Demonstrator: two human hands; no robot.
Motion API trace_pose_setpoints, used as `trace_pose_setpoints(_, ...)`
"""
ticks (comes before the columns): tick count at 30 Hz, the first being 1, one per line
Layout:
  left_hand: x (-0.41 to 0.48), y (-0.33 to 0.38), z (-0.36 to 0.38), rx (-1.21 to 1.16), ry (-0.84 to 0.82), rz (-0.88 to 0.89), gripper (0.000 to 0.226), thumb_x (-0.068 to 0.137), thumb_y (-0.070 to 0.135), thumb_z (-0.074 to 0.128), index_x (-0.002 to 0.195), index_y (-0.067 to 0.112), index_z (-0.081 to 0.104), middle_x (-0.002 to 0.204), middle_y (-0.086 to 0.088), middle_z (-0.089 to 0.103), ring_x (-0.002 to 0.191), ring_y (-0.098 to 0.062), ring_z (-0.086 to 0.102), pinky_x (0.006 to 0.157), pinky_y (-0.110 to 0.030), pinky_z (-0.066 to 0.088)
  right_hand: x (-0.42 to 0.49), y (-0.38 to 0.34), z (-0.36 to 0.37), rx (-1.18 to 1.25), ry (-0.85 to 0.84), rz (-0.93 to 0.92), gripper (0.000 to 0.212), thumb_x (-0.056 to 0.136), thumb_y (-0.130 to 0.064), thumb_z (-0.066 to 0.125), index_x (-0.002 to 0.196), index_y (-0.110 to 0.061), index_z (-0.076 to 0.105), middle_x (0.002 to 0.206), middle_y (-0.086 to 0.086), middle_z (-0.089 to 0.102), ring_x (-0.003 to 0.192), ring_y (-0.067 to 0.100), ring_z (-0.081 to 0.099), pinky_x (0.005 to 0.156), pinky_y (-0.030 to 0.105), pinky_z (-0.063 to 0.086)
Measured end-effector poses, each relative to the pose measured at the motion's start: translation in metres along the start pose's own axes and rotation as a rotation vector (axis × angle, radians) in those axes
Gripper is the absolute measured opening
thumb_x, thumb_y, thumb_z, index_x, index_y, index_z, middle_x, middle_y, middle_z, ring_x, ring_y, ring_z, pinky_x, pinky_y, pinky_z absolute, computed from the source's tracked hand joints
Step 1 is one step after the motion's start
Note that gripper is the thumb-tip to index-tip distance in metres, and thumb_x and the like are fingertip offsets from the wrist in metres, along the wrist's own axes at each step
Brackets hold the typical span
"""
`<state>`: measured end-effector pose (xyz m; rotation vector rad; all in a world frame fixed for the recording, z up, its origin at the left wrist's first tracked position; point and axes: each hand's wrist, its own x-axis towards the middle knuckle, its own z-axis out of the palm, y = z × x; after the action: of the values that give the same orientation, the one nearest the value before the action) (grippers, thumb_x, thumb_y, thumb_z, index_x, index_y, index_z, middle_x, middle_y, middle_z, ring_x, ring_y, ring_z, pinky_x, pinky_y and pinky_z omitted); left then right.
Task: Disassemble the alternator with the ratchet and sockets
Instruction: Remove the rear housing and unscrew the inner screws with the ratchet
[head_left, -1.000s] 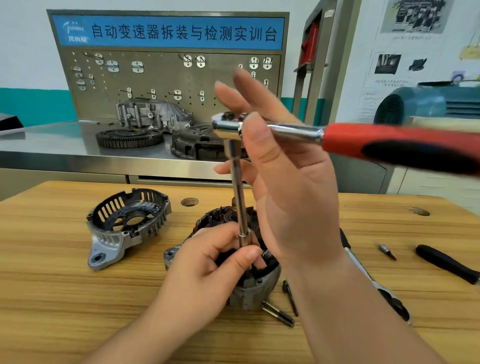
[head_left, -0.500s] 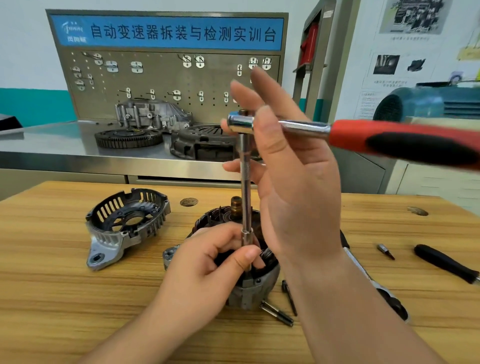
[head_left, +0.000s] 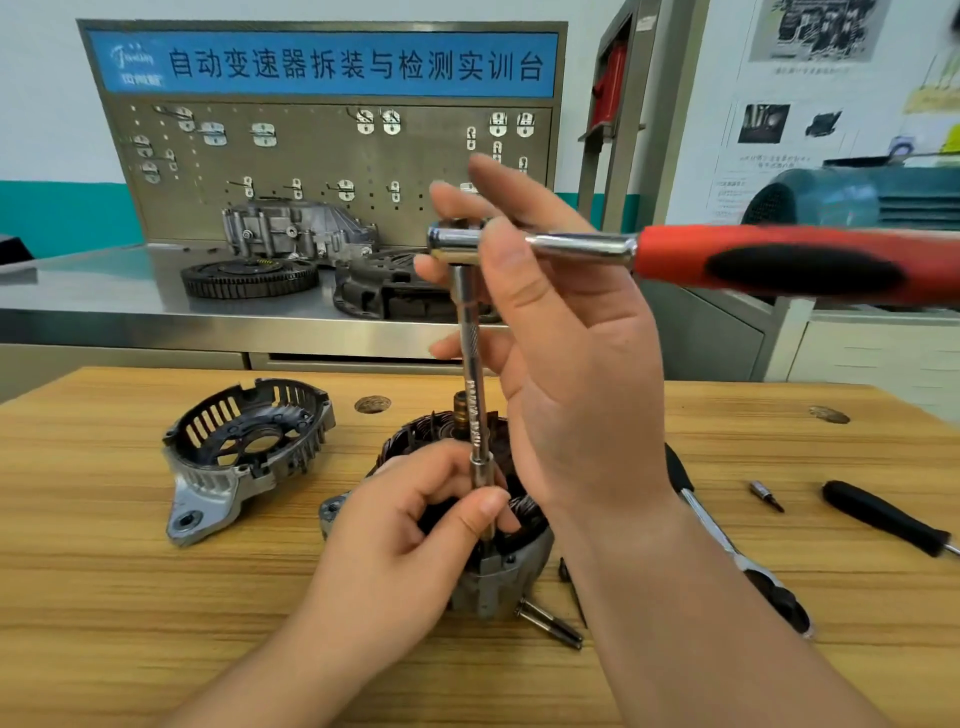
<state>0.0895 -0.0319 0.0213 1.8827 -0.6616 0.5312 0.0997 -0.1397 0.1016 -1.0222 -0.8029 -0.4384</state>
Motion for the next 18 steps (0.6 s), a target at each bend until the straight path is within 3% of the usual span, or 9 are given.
trace_pose_setpoints(4,-0.0004,0.0,-0.0001,0.012,0.0,0.009,0.023,0.083,0.044,0.05,0.084,0.027,0.065,0.077,0.015,0.071,0.081,-0.014,0.065,0.08,-0.042,0.048,-0.0002,-0.0019,0.0015,0.035,-0.011,0.019,0.021,0.093,-0.019,0.049,0.109,-0.021,0.063,0.111,-0.004,0.067,0.083,0.019,0.068,0.055,0.023,0.053)
trace_pose_setpoints(7,-0.0003,0.0027,0.0002,0.073,-0.013,0.077,0.021,0.088,0.043,0.045,0.086,0.03,0.062,0.075,0.025,0.065,0.077,0.0,0.061,0.076,-0.02,0.041,0.0011,-0.0028,0.0003,0.207,-0.032,0.173,0.031,0.097,-0.032,0.038,0.111,-0.017,0.061,0.107,0.002,0.071,0.063,0.017,0.068,0.049,0.023,0.05)
trace_pose_setpoints(8,0.0001,0.0035,0.0004,0.078,-0.02,0.088,0.019,0.089,0.043,0.045,0.091,0.033,0.061,0.075,0.027,0.063,0.076,0.002,0.059,0.074,-0.019,0.04,0.0015,-0.0028,-0.0007,0.253,-0.027,0.224,0.035,0.098,-0.036,0.036,0.109,-0.014,0.061,0.101,0.004,0.073,0.06,0.016,0.068,0.048,0.023,0.049)
trace_pose_setpoints(11,0.0001,0.0026,-0.0005,0.072,-0.038,0.08,0.022,0.087,0.044,0.046,0.097,0.03,0.06,0.079,0.021,0.068,0.084,-0.007,0.063,0.078,-0.036,0.044,0.0011,-0.001,-0.0017,0.202,0.03,0.244,0.034,0.095,-0.038,0.042,0.104,-0.014,0.065,0.096,0.01,0.074,0.068,0.015,0.068,0.047,0.021,0.05)
trace_pose_setpoints(14,-0.0005,0.0014,-0.0017,0.024,-0.038,0.023,0.025,0.083,0.047,0.049,0.095,0.03,0.061,0.079,0.015,0.071,0.086,-0.018,0.065,0.082,-0.049,0.048,-0.0002,-0.0011,-0.0005,-0.012,0.052,0.057,0.021,0.092,-0.025,0.053,0.106,-0.021,0.067,0.102,0.002,0.072,0.083,0.016,0.066,0.055,0.023,0.052)
trace_pose_setpoints(16,-0.0001,0.001,-0.0016,0.017,-0.035,0.002,0.023,0.081,0.048,0.05,0.092,0.031,0.063,0.078,0.014,0.071,0.084,-0.018,0.065,0.082,-0.051,0.048,-0.0008,-0.0018,-0.0001,-0.096,0.044,-0.067,0.022,0.092,-0.017,0.054,0.11,-0.019,0.065,0.103,-0.005,0.07,0.088,0.016,0.066,0.059,0.025,0.053)
trace_pose_setpoints(18,0.0002,0.0011,-0.0014,0.01,-0.034,-0.004,0.024,0.082,0.047,0.05,0.087,0.029,0.065,0.078,0.013,0.071,0.084,-0.018,0.066,0.082,-0.05,0.048,-0.0004,-0.0029,0.0003,-0.072,0.03,-0.052,0.022,0.093,-0.018,0.05,0.11,-0.021,0.064,0.106,-0.005,0.069,0.088,0.016,0.067,0.059,0.026,0.054)
